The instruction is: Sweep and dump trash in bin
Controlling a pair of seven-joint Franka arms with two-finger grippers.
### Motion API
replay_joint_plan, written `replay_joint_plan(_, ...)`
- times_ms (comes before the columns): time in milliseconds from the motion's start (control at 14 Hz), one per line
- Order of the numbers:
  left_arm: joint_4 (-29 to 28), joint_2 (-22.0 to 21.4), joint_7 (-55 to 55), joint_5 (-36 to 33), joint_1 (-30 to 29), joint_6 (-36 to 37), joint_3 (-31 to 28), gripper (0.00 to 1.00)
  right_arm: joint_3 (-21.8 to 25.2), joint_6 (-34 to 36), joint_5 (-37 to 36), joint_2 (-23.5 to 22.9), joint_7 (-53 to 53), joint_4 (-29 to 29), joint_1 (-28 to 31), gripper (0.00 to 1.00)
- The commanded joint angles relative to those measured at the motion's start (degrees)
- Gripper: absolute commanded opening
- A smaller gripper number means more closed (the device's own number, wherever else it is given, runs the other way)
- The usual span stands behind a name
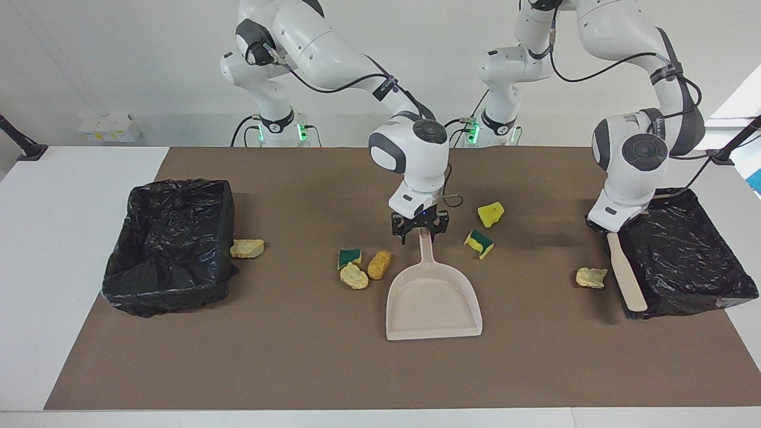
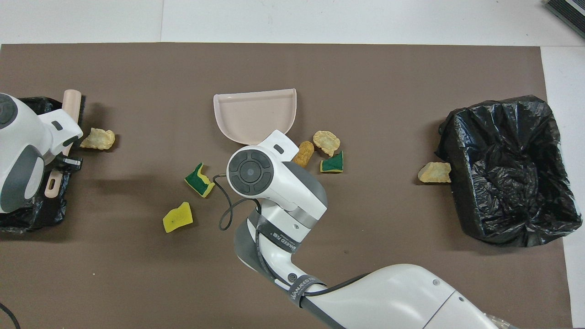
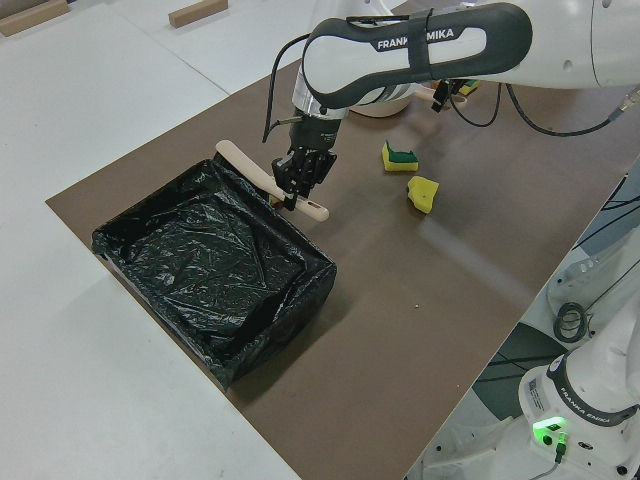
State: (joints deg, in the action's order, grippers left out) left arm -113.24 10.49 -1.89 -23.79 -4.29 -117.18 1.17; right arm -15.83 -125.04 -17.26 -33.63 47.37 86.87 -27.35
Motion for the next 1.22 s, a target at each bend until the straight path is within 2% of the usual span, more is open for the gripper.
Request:
replay_joint_plan(0,-3.2,-2.1,1.0,-1.5,-0.4,1.9,0.9,0.00,-0.3,-1.3,-1.5,0.3,-0.8,-0.1,0.8,0.63)
replay_joint_plan(72,-3.8,-2.8,1.9,-1.2,0.0,3.2,1.1,0.00,-0.3,-1.3,-1.5,0.3,-0.8,-0.1,0.8,0.63)
replay_joint_plan(215,-3.7,-2.8,2.9,1.9,0.9,7.2,1.7,0.00,-0.3,-1.4,-1.5,0.3,-1.2,-0.1,1.1,0.55)
replay_joint_plan(286,-3.7,-3.0,2.9,5.6,3.1,8.0,1.6,0.00,-0.3,-1.3,-1.5,0.3,-3.5,0.0,1.3,0.43)
replay_joint_plan(429,-3.7,-3.5,2.8,11.2,6.1,11.2,1.6,0.00,-0.3,-0.8,-1.2,0.6,-7.4,0.0,2.2,0.10)
replay_joint_plan(501,-3.9,-4.0,2.9,12.8,8.5,13.4,1.6,0.00,-0.3,-0.4,-1.1,0.8,-7.6,0.0,3.0,0.00)
replay_joint_plan(787,-3.4,-5.0,1.4,17.8,16.1,18.0,1.6,0.00,-0.5,1.8,-0.3,3.4,-14.1,0.0,5.8,0.00)
replay_joint_plan(1002,-3.2,-8.9,-0.4,18.3,17.9,19.0,1.6,0.00,-0.7,5.1,2.0,4.7,-25.5,0.2,7.6,0.00)
replay_joint_plan(1145,-3.6,-12.1,-4.1,18.4,18.5,22.3,1.5,0.00,-0.7,7.3,3.1,5.8,-32.4,0.5,8.9,0.00)
